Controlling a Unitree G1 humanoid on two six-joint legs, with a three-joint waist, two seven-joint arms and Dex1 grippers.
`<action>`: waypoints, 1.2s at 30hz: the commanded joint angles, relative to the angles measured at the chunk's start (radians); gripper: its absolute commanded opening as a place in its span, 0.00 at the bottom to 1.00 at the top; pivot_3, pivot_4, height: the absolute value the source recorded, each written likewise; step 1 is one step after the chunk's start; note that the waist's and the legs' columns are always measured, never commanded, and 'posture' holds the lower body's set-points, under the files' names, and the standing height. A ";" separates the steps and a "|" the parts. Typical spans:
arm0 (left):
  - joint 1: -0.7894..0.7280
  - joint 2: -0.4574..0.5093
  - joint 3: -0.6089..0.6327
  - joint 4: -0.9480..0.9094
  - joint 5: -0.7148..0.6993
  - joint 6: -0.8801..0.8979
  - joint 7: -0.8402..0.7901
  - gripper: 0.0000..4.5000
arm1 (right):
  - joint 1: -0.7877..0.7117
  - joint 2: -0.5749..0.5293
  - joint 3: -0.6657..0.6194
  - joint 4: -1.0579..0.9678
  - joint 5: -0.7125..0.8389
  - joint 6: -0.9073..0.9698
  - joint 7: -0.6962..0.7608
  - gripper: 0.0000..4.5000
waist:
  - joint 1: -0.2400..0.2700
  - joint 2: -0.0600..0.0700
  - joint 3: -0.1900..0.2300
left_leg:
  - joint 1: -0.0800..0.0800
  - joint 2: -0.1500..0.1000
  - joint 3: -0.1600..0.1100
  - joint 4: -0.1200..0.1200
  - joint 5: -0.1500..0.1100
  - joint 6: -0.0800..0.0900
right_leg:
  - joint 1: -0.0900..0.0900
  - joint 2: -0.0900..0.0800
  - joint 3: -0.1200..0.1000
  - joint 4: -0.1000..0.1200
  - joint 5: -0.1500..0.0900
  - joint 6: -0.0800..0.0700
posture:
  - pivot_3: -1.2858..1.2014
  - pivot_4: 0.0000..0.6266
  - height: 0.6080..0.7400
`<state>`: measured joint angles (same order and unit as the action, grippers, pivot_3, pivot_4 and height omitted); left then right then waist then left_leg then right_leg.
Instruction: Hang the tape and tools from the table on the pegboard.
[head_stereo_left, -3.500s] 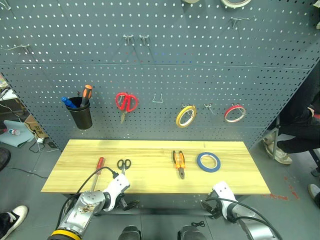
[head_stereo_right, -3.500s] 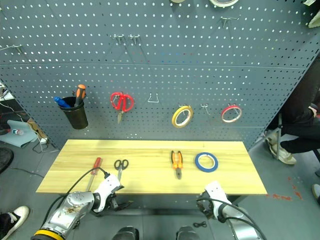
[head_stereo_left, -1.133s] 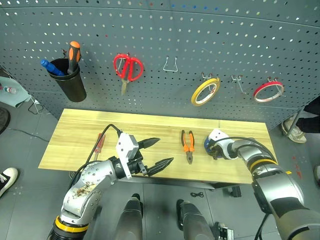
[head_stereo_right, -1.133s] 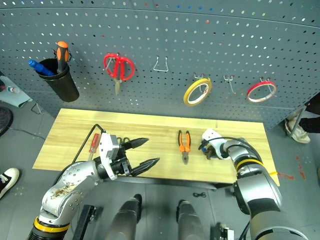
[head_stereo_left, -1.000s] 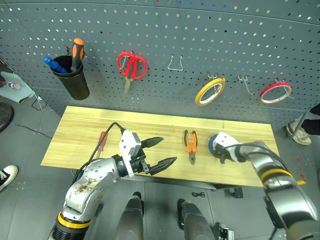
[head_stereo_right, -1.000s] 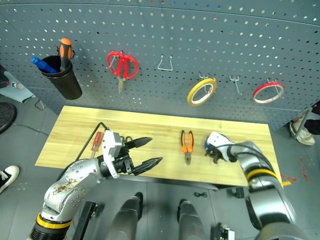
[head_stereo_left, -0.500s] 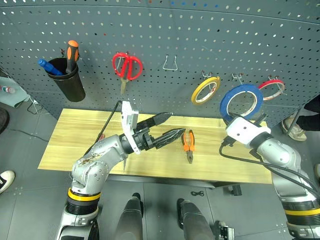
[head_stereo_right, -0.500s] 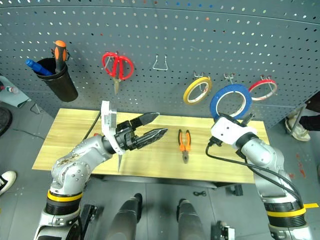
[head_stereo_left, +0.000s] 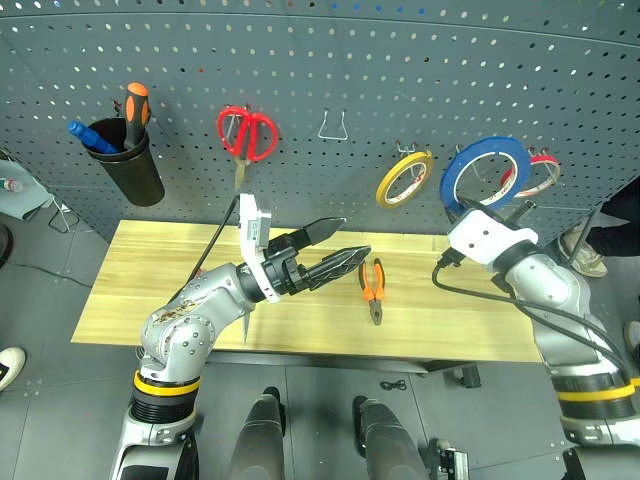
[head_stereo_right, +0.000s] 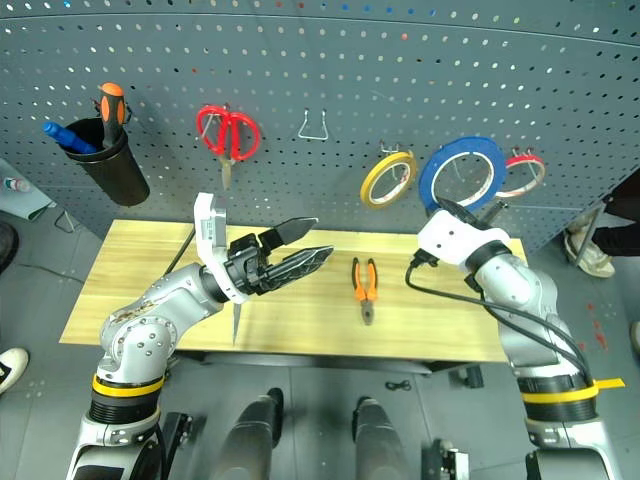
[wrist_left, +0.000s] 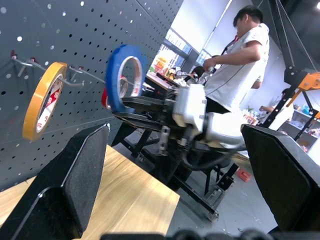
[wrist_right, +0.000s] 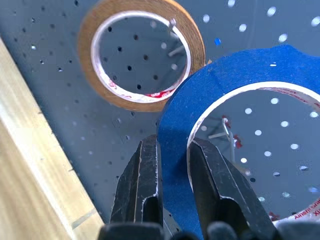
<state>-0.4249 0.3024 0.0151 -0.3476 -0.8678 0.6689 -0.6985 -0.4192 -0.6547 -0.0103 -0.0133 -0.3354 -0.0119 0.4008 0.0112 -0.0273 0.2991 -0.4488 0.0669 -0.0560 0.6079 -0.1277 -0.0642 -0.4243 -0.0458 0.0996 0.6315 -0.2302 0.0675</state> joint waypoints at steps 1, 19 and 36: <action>-0.006 -0.007 -0.012 -0.035 -0.016 -0.001 -0.007 1.00 | -0.033 0.016 -0.006 0.085 0.063 0.020 0.036 0.10 | 0.001 0.000 0.000 | 0.000 0.000 0.000 0.000 0.000 0.000 | 0.000 0.000 0.000 0.000 0.000 -0.001 | 0.57 0.37 1.00; 0.220 0.201 0.052 -0.065 0.025 -0.014 -0.093 1.00 | 0.231 0.104 0.070 -0.218 0.296 0.543 0.235 1.00 | -0.012 0.001 -0.001 | 0.002 0.001 0.000 -0.001 0.000 0.000 | 0.000 0.000 0.000 0.002 0.003 -0.007 | 0.58 0.41 1.00; 0.511 0.330 0.212 -0.103 0.024 -0.026 -0.148 1.00 | -0.294 0.450 0.110 0.438 0.327 0.846 -0.050 1.00 | 0.027 0.000 -0.001 | -0.004 0.002 0.003 -0.002 0.002 0.002 | -0.011 0.001 0.000 0.011 -0.002 -0.006 | 0.62 0.45 1.00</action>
<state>0.0797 0.6312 0.2135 -0.4013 -0.8258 0.6520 -0.8487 -0.6939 -0.2069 0.1054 0.3719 0.0050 0.8984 0.3717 0.0386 -0.0273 0.2981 -0.4554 0.0692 -0.0535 0.6058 -0.1259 -0.0625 -0.4384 -0.0449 0.0998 0.6442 -0.2325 0.0604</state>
